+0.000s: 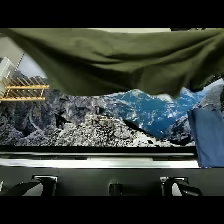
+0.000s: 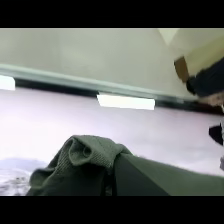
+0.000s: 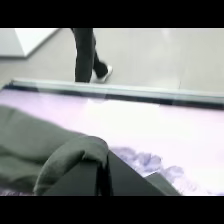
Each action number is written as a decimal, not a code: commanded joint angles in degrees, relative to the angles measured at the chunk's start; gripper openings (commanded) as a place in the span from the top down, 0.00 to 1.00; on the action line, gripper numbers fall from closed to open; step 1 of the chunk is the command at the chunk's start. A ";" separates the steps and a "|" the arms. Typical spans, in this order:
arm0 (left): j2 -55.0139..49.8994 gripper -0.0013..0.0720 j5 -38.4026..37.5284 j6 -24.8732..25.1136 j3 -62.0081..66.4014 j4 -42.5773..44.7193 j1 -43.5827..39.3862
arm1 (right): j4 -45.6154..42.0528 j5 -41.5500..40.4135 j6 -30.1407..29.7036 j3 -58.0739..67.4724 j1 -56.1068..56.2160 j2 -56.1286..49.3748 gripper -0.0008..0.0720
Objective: Fold the clothes and pants, and hang the long-sleeved shirts on hangers.
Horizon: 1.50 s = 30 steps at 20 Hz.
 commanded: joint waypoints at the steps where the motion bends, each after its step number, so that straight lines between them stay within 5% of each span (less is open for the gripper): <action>1: 10.45 0.97 -3.91 -5.64 -0.24 6.91 0.15 | -2.64 -3.54 5.20 1.88 0.02 5.92 0.95; 5: 10.45 0.97 -6.73 -5.88 -2.08 8.15 0.15 | -2.78 -6.12 12.35 1.88 0.04 3.61 0.95; 8: 5.84 0.97 -6.93 -4.83 -9.01 7.96 0.07 | -1.05 0.79 17.88 1.84 0.13 -5.84 0.95; 15: -21.84 0.97 -4.85 -4.63 -25.03 1.77 -1.84 | -0.74 9.53 11.02 1.55 1.90 -43.30 0.95; 20: -43.78 0.97 0.33 -3.30 -21.53 -2.95 -3.98 | 0.00 -0.39 10.58 1.60 8.48 -65.88 0.95; 25: -49.99 0.96 0.83 -2.05 -14.08 -4.61 -3.96 | 1.51 -10.03 11.65 1.66 10.08 -70.95 0.94; 26: -50.01 0.89 0.61 -1.33 -12.96 -4.61 -3.72 | 1.44 -9.70 11.67 1.90 9.88 -70.69 0.86; 28: -49.77 0.51 -2.84 -0.92 -9.64 -4.63 -2.51 | 1.42 -4.76 11.41 3.15 8.52 -69.46 0.54; 30: -48.76 0.42 -9.07 1.44 -6.01 -4.68 -0.15 | 0.79 3.69 7.65 3.41 4.74 -65.94 0.42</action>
